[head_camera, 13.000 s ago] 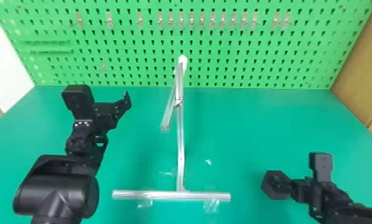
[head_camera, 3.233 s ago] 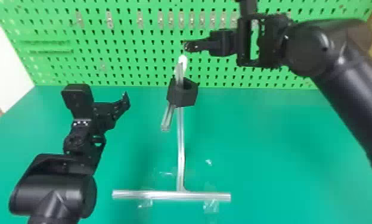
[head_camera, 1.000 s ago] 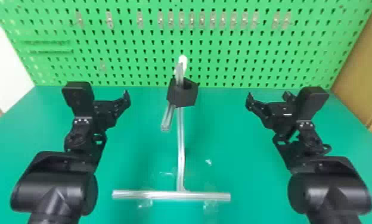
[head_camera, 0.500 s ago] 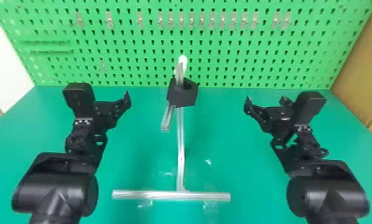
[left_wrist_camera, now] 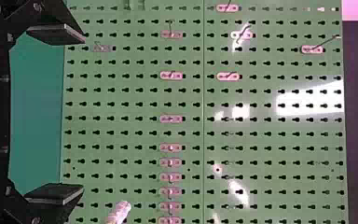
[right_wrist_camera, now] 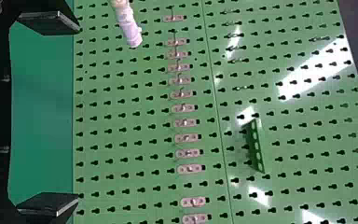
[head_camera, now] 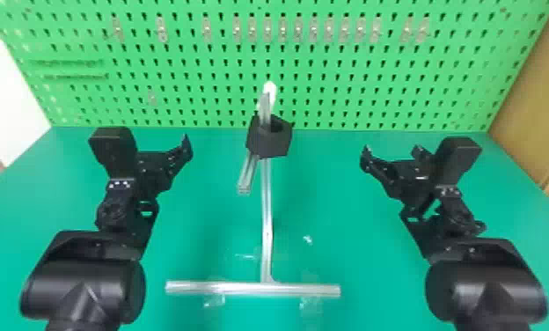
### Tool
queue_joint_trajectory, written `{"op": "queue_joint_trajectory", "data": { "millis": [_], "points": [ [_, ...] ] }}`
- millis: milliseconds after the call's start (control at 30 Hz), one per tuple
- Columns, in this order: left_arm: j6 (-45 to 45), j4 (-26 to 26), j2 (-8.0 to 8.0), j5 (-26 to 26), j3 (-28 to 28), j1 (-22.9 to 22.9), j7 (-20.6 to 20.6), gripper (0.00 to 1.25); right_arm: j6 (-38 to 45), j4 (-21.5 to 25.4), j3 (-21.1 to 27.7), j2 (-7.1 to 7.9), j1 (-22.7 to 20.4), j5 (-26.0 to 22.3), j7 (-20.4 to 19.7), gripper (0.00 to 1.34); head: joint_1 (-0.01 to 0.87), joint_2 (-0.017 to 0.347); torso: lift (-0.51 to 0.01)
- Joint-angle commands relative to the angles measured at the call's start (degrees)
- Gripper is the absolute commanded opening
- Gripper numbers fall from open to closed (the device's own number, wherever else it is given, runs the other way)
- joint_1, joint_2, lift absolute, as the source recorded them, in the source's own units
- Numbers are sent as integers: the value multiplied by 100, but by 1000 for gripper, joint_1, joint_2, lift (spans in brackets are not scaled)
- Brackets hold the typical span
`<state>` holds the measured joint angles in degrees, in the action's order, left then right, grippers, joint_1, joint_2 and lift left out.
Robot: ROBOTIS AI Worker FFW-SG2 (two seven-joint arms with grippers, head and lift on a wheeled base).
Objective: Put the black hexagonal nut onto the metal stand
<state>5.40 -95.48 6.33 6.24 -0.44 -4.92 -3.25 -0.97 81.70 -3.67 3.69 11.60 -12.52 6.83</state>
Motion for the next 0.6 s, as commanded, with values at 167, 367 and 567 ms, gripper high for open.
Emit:
{"op": "queue_joint_trajectory", "data": {
  "millis": [167, 367, 567],
  "points": [
    [-74, 21, 8, 44, -9, 0, 18, 1092, 35, -66, 42, -9, 9, -136, 64, 1290, 693, 81, -1],
    [-83, 30, -1, 17, 0, 9, 26, 1092, 158, -66, 68, -17, 44, -171, 56, 1290, 693, 81, -1],
    [-127, 65, -1, 8, 0, 9, 44, 1092, 246, -66, 103, -17, 53, -224, 56, 1290, 693, 81, -1]
  ]
}}
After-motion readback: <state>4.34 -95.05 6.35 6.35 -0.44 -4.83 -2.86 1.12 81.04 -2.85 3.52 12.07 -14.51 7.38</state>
